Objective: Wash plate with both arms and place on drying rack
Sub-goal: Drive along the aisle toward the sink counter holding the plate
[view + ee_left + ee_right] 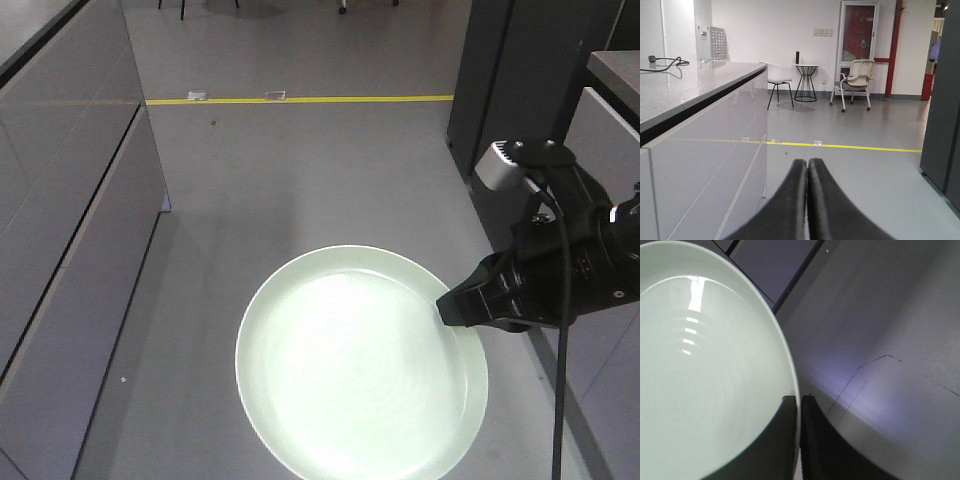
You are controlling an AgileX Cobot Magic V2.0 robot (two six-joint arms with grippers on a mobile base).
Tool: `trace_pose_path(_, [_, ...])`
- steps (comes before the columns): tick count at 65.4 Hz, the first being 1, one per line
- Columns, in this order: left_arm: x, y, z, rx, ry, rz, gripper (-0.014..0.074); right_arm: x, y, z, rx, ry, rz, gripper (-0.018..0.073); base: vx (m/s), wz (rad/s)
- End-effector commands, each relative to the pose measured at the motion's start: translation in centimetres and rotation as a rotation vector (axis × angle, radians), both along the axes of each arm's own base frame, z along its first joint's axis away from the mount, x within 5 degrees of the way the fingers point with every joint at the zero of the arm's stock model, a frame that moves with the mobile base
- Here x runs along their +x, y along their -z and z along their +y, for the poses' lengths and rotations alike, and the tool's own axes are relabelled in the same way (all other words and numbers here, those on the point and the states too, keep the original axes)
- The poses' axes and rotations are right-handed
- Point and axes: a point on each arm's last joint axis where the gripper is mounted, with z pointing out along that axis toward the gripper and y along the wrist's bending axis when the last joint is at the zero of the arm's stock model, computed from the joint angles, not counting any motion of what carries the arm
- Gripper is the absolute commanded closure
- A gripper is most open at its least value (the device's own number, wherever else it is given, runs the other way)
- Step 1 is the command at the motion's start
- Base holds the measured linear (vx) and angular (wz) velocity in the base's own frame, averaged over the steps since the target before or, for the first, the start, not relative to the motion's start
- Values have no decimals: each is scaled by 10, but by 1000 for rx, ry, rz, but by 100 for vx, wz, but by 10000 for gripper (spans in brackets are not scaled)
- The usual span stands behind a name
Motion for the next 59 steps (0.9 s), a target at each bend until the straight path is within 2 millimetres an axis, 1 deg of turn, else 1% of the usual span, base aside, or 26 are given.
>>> trace_pose_path(1, [-3,-15,0,-5,2,-115,603,-2,-16,1,56,17,-60,561,17,-6])
trace_pose_path(59, [-3,-15,0,-5,2,-115,603,-3,-16,1,56,15,-58,561,17,-4])
